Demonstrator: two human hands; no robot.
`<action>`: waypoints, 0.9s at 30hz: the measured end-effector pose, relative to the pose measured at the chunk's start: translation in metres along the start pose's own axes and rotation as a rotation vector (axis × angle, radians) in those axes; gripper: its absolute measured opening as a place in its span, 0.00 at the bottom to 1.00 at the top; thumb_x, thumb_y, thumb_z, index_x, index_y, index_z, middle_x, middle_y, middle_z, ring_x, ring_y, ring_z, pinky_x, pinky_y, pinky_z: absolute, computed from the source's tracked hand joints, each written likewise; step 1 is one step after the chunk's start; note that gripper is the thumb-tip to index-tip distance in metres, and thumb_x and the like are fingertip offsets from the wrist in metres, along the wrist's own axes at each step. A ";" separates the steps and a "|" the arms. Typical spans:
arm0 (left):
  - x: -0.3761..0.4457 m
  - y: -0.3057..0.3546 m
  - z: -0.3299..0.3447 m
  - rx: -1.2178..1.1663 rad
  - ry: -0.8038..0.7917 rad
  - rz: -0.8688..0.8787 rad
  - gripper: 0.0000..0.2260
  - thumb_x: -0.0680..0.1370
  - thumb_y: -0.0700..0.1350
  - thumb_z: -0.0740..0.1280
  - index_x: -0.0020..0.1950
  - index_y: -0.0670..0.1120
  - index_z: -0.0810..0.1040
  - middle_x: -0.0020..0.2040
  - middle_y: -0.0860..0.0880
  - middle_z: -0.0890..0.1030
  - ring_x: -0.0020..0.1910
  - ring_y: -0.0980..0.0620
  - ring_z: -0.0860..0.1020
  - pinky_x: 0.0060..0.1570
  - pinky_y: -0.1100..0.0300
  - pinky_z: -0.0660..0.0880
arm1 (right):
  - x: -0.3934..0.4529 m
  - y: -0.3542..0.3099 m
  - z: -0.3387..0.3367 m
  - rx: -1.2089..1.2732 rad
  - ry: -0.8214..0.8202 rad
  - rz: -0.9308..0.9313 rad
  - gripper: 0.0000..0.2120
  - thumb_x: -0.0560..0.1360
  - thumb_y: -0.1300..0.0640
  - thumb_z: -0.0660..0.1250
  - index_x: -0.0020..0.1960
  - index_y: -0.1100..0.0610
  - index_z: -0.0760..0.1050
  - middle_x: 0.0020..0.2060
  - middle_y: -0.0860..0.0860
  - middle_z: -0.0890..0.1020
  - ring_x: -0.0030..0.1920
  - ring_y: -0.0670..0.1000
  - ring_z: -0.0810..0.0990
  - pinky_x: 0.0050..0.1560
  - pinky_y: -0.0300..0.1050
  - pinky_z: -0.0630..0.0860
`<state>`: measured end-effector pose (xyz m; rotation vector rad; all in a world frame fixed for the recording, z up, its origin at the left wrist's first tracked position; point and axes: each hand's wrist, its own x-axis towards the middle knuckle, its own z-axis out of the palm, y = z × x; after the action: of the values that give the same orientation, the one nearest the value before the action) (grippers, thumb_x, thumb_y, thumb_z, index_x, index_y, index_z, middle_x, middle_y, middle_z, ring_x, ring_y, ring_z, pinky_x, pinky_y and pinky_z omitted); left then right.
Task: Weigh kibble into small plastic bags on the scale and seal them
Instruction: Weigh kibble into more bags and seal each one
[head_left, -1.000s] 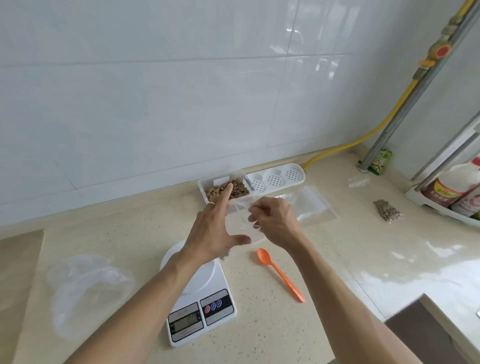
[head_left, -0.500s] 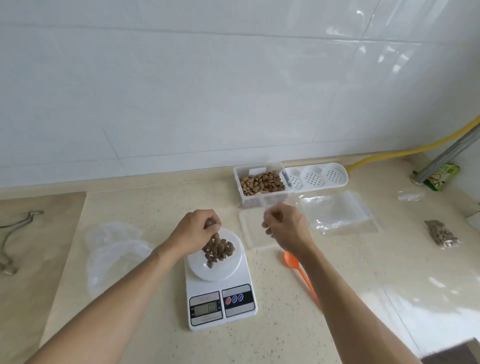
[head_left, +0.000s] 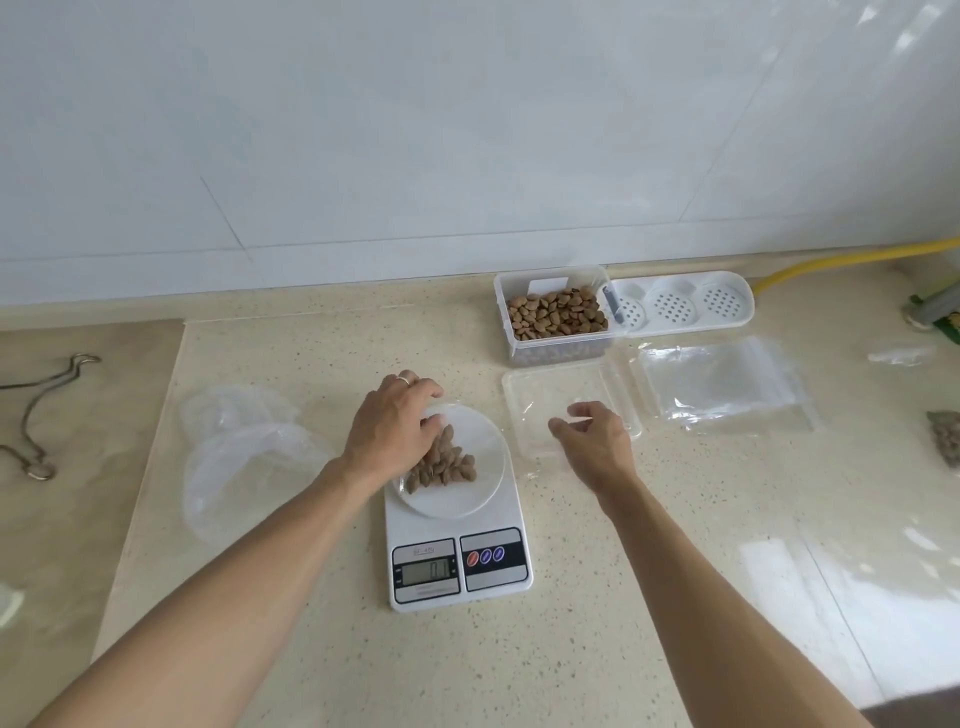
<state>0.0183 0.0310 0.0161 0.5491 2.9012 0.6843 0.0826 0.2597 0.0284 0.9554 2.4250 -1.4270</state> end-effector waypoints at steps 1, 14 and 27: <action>-0.004 -0.003 0.000 0.040 0.024 0.018 0.15 0.77 0.45 0.68 0.63 0.43 0.77 0.58 0.45 0.78 0.59 0.46 0.75 0.55 0.52 0.74 | -0.001 0.000 0.000 -0.035 0.028 -0.017 0.19 0.78 0.53 0.66 0.67 0.56 0.70 0.56 0.53 0.80 0.57 0.55 0.79 0.58 0.53 0.77; -0.095 -0.034 0.020 0.373 -0.030 0.072 0.30 0.81 0.60 0.45 0.78 0.44 0.58 0.78 0.46 0.58 0.78 0.45 0.46 0.75 0.43 0.45 | -0.052 -0.016 0.036 -0.728 0.034 -0.586 0.26 0.83 0.45 0.52 0.77 0.56 0.59 0.78 0.54 0.59 0.79 0.54 0.50 0.76 0.52 0.50; -0.116 -0.027 0.024 0.362 -0.054 0.017 0.31 0.79 0.63 0.36 0.76 0.47 0.41 0.80 0.46 0.49 0.78 0.44 0.38 0.75 0.43 0.39 | -0.061 -0.008 0.047 -0.816 -0.026 -0.631 0.29 0.83 0.43 0.45 0.81 0.53 0.46 0.80 0.52 0.44 0.80 0.53 0.40 0.78 0.53 0.41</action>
<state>0.1216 -0.0249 -0.0149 0.6163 2.9845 0.1376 0.1175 0.1918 0.0362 -0.0175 2.9872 -0.3876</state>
